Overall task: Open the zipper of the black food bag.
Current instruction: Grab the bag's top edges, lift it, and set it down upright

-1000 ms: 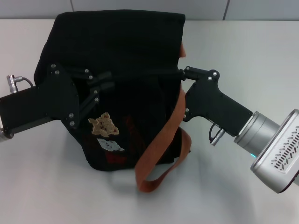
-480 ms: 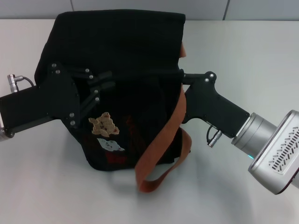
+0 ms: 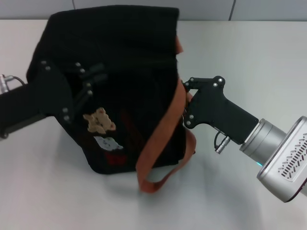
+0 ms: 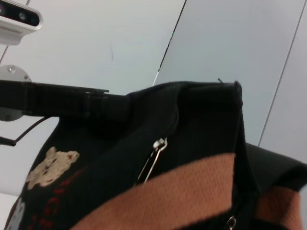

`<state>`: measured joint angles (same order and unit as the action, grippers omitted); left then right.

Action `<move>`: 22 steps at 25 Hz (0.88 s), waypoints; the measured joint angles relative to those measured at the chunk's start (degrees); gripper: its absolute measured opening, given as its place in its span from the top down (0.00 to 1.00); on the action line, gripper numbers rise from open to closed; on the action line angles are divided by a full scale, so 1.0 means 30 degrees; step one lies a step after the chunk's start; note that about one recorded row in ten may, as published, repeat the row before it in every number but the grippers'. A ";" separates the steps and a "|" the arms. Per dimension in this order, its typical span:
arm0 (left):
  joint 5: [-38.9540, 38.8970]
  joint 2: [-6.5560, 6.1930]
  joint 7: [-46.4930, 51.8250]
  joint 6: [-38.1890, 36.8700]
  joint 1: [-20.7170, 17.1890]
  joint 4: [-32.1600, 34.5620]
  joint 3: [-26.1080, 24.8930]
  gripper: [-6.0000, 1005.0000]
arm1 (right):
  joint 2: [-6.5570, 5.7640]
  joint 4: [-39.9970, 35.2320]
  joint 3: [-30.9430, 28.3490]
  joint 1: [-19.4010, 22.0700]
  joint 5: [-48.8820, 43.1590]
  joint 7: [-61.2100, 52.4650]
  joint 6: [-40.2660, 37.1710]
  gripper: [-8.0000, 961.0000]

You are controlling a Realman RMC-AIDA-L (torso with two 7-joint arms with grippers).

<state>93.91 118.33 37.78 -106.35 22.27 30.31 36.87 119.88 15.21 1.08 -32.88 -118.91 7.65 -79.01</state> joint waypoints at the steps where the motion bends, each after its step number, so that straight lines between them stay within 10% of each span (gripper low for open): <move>1: -0.0052 -0.0023 -0.0006 0.0003 -0.0015 -0.0121 -0.0414 0.92 | 0.0000 -0.0001 0.0001 0.0023 -0.0001 -0.0011 0.0001 0.99; 22: -0.0241 -0.0099 -0.0056 -0.0198 -0.1099 -0.0466 -0.6612 0.92 | 0.0001 0.0172 -0.0388 -0.0027 0.0115 -0.0191 0.2559 0.99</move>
<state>93.18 118.03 37.61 -106.94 18.98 28.91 17.03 119.88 15.73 -0.09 -32.96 -118.57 7.08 -71.33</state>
